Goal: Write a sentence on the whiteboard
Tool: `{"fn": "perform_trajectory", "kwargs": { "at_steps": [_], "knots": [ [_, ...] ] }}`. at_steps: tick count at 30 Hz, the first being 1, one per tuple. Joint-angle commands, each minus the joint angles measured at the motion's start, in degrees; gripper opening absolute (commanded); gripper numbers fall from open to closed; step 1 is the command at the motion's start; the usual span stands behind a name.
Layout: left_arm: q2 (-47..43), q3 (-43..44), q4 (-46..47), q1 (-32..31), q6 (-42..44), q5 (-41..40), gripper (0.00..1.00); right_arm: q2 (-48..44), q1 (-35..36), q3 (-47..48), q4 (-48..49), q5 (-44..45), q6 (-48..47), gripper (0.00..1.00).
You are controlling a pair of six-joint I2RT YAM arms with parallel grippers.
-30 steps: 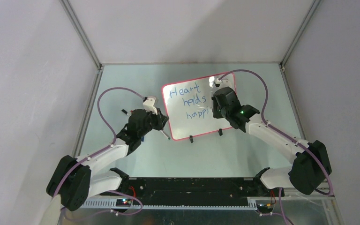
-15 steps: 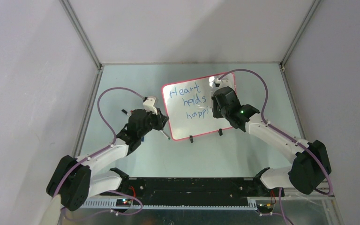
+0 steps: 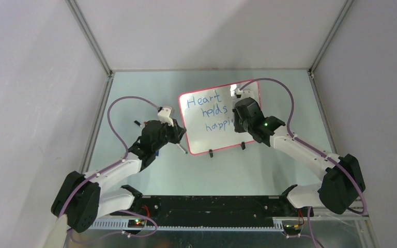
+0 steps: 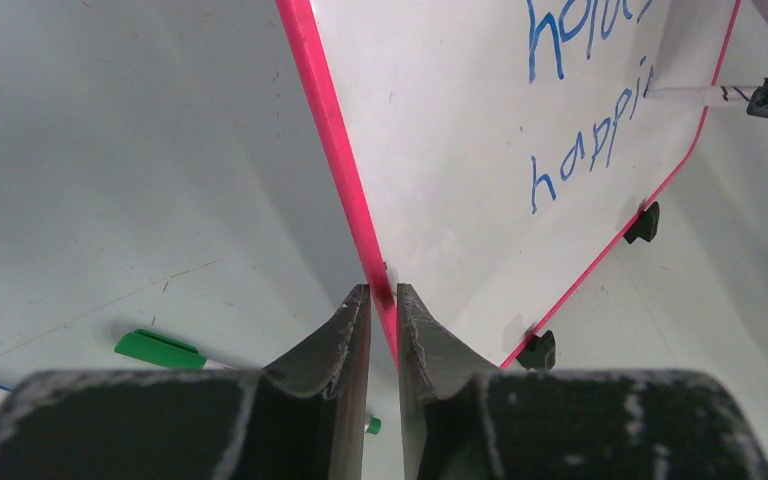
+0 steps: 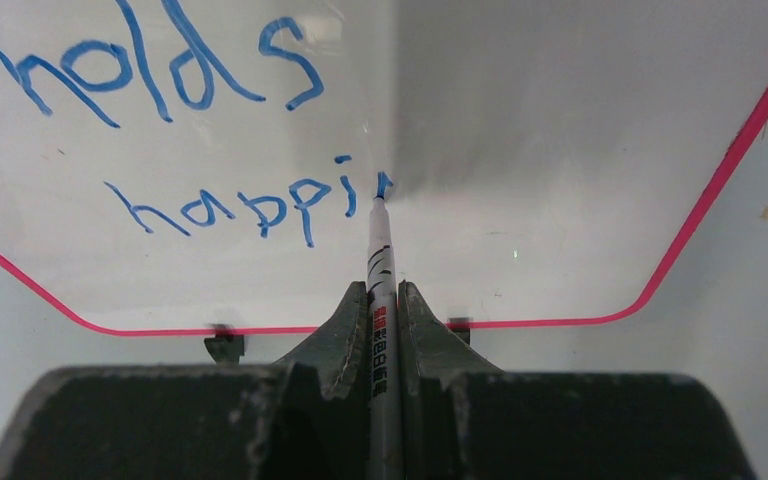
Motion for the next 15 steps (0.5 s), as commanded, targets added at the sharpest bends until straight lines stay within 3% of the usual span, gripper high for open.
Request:
{"fn": "perform_trajectory", "kwargs": {
  "at_steps": [1,15],
  "knots": [
    [-1.43,0.55,0.91,-0.29,1.39,-0.62,0.2,-0.46,0.66,-0.28,-0.83,1.21,0.55,0.0],
    [-1.27,0.63,1.07,-0.29,1.39,-0.52,0.2,-0.79,0.65,-0.29,0.69,1.1,-0.11,0.0]
  ]
}}
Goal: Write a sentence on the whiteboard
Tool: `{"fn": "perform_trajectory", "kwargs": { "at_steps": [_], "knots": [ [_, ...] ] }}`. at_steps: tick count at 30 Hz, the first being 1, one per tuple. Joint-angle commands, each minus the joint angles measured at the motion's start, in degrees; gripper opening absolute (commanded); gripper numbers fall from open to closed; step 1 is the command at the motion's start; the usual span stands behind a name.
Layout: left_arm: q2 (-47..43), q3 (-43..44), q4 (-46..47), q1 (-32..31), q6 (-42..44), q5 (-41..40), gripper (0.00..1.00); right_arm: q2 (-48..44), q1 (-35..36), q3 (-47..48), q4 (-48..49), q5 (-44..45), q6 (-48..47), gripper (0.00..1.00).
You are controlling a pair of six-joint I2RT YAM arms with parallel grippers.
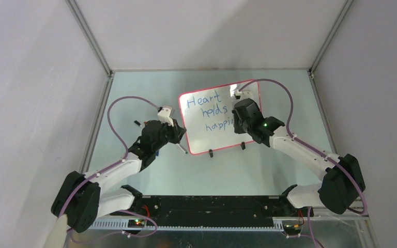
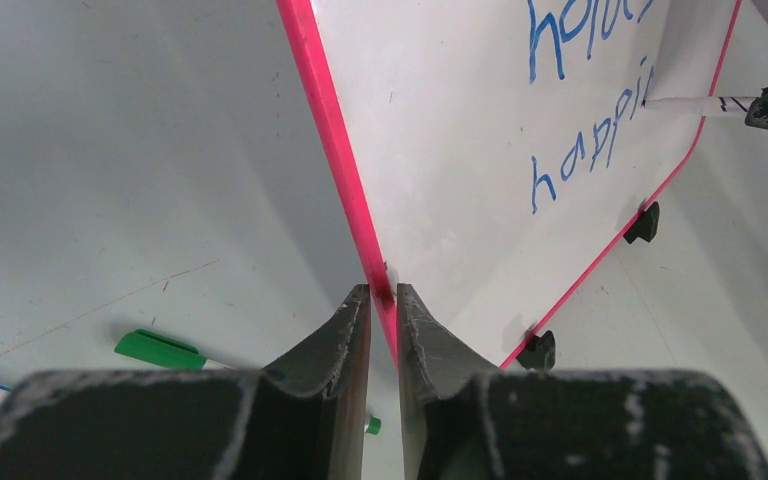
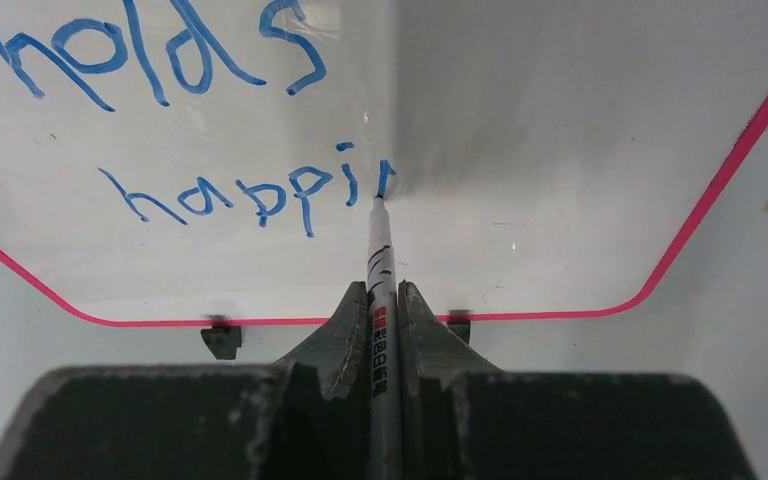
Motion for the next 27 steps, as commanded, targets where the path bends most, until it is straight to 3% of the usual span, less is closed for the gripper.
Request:
{"fn": "perform_trajectory", "kwargs": {
  "at_steps": [1,27],
  "knots": [
    [-1.32,0.63,0.99,-0.28,1.39,-0.55,0.2,-0.84,-0.36,-0.06,2.04,0.48,-0.17,0.0],
    [-1.31,0.63,0.87,-0.28,1.39,-0.52,0.2,1.54,-2.01,4.46,2.44,-0.36,-0.95,0.0]
  ]
}}
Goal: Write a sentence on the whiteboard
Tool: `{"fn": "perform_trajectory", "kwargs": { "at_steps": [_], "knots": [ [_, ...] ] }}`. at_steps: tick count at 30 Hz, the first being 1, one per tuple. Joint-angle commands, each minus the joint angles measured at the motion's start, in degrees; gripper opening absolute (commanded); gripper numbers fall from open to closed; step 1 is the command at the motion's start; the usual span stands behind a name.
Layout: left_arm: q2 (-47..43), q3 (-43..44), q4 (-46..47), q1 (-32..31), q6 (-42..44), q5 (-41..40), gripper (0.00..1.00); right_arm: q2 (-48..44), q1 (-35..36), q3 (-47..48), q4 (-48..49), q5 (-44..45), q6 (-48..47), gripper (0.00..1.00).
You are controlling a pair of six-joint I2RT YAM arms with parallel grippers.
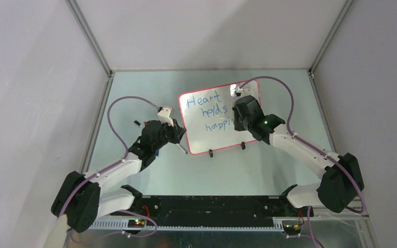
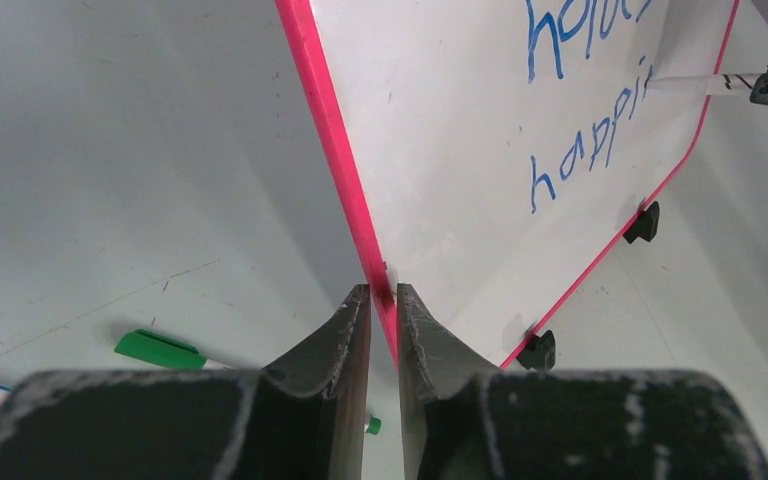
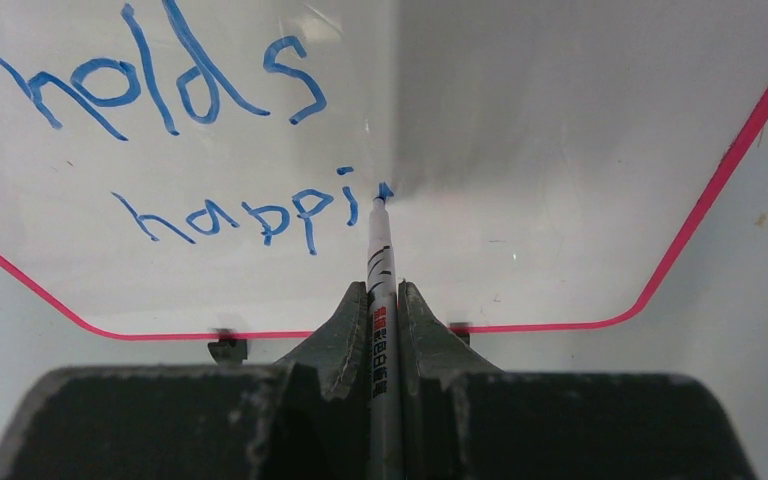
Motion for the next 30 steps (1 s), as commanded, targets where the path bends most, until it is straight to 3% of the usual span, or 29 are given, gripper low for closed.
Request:
{"fn": "perform_trajectory", "kwargs": {
  "at_steps": [1,30],
  "knots": [
    [-1.28,0.59,0.88,-0.28,1.41,-0.52,0.2,0.73,-0.59,3.02,2.27,0.41,-0.7,0.0],
    [-1.42,0.55,0.87,-0.3,1.37,-0.65,0.2,0.27,-1.63,3.24,0.16,5.17,0.25,0.0]
  ]
}}
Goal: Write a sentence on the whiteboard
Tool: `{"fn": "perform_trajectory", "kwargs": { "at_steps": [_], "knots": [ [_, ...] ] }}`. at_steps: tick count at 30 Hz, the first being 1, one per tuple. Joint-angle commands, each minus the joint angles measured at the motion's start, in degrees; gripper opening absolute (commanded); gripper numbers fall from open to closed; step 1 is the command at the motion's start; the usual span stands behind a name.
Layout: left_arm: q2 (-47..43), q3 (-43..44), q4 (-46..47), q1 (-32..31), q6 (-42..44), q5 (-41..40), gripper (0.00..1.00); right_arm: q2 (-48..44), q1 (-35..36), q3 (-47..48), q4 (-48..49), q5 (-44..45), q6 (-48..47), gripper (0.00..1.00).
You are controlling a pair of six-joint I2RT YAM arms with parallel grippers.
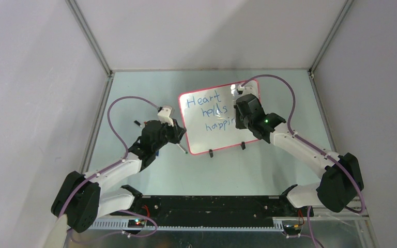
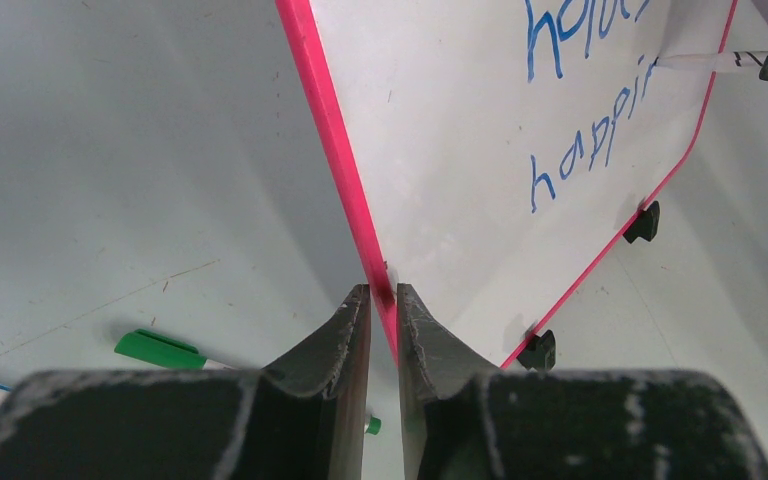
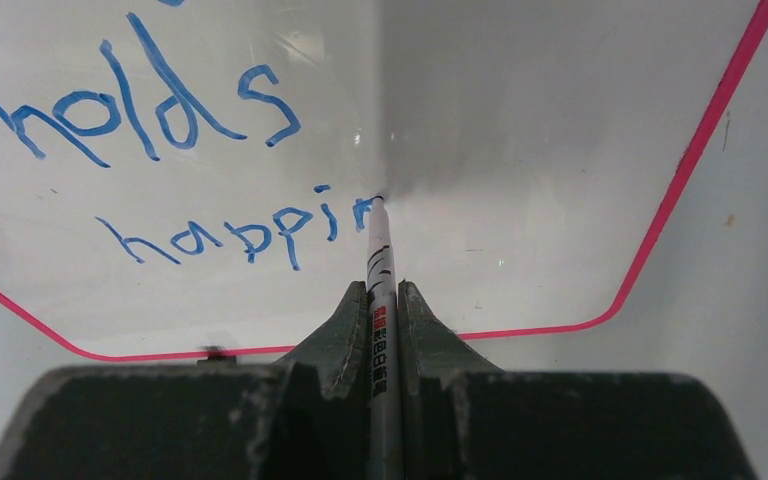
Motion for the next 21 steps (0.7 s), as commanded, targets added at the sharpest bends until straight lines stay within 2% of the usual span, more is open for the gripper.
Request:
{"fn": "perform_trajectory", "kwargs": {
  "at_steps": [1,21],
  "knots": [
    [-1.49,0.55,0.84,-0.28,1.39,-0.66,0.2,-0.09,-0.75,2.2,0.15,3.29,0.48,0.0],
    [-1.51,0.55,0.83,-0.25,1.39,-0.65,0.2,-0.46,-0.66,-0.4,-1.93,0.32,1.41,0.0]
  ]
}}
